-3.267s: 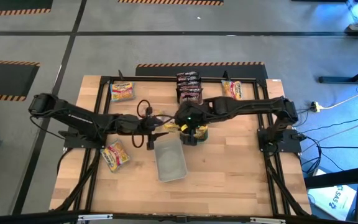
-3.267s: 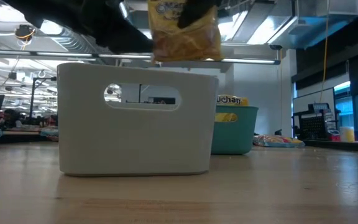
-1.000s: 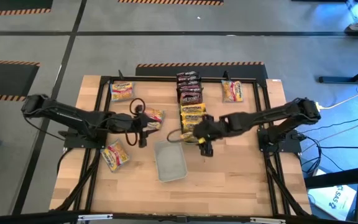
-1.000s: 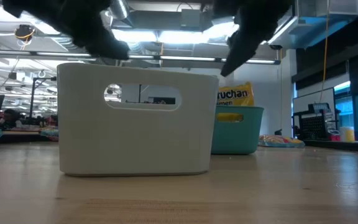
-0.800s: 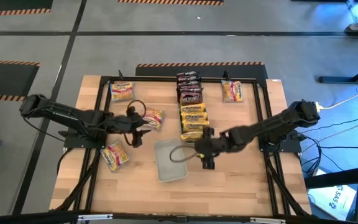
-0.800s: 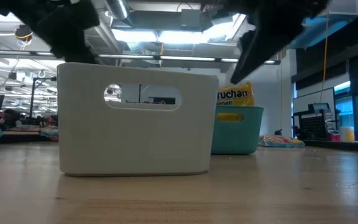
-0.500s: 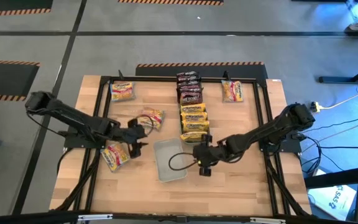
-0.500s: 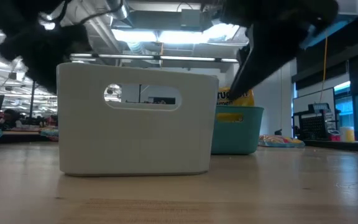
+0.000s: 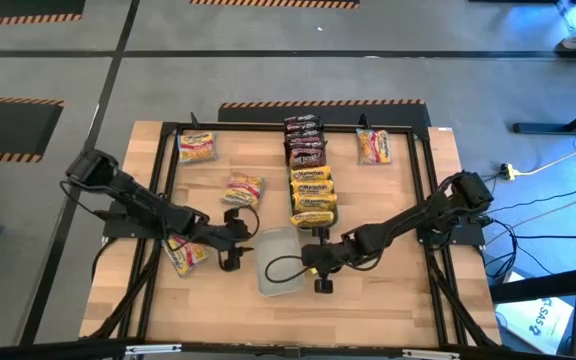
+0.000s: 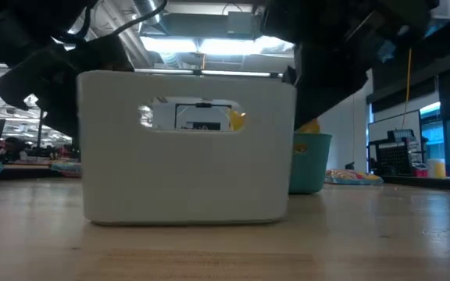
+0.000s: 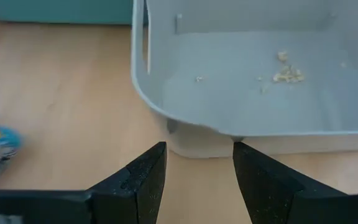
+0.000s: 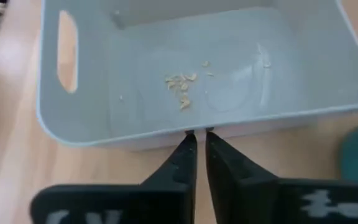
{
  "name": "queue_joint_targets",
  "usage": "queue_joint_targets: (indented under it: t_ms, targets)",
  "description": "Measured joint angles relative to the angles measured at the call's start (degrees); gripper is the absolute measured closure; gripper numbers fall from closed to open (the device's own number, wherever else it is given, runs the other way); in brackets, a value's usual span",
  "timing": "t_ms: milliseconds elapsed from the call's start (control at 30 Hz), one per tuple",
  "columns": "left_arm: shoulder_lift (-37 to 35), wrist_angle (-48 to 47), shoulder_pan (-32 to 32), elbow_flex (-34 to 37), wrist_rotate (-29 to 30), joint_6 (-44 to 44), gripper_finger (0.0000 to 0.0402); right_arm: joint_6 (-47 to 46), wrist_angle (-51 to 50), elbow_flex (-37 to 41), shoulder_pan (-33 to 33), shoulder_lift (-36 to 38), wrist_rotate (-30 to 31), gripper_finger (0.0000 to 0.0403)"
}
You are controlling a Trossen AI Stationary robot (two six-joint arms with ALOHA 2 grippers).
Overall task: Sort Maruchan noodles
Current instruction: Move the gray bin to the bottom of the table
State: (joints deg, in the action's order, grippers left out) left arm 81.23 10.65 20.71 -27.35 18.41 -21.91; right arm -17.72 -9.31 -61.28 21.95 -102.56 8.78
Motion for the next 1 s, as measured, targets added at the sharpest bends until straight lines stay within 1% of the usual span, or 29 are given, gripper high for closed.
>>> queue_joint_targets:
  t_ms: [100, 267, 433, 567, 700, 800, 900, 1000]
  targets:
    - [2.11, 4.73, 0.91, 0.03, -1.21, 0.00, 0.0220, -0.09, 0.60, 0.00, 1.01, 0.00, -1.37, 0.0394]
    - [6.17, 10.78, 2.73, -0.62, -1.66, -0.03, 0.0220, -1.99, 0.44, 0.00, 3.45, 0.00, -1.23, 0.0400]
    - [12.06, 12.70, 2.71, -5.59, -0.97, 3.28, 0.0220, -5.99, -1.70, 0.00, 5.47, 0.00, -1.35, 0.0400]
    - [16.78, 12.39, 1.13, -11.23, -0.78, 7.27, 0.0220, -9.72, -7.52, -0.01, 6.70, 0.20, -0.76, 0.0400]
    - [18.43, 12.36, -0.28, -15.53, -1.33, 11.24, 0.0220, -14.44, -17.36, -0.04, 7.00, 0.79, 1.01, 0.0400]
    - [18.62, 12.29, -1.40, -17.30, -2.05, 13.40, 0.0220, -17.30, -23.54, -0.04, 6.85, 1.46, 3.28, 0.0400]
    - [18.59, 12.15, -2.44, -18.26, -2.03, 14.34, 0.0220, -18.32, -27.58, -0.02, 6.85, 2.00, 6.45, 0.0400]
    - [18.58, 11.24, -3.28, -18.62, -1.90, 14.16, 0.0220, -18.70, -30.94, -0.51, 6.85, 2.29, 6.24, 0.0400]
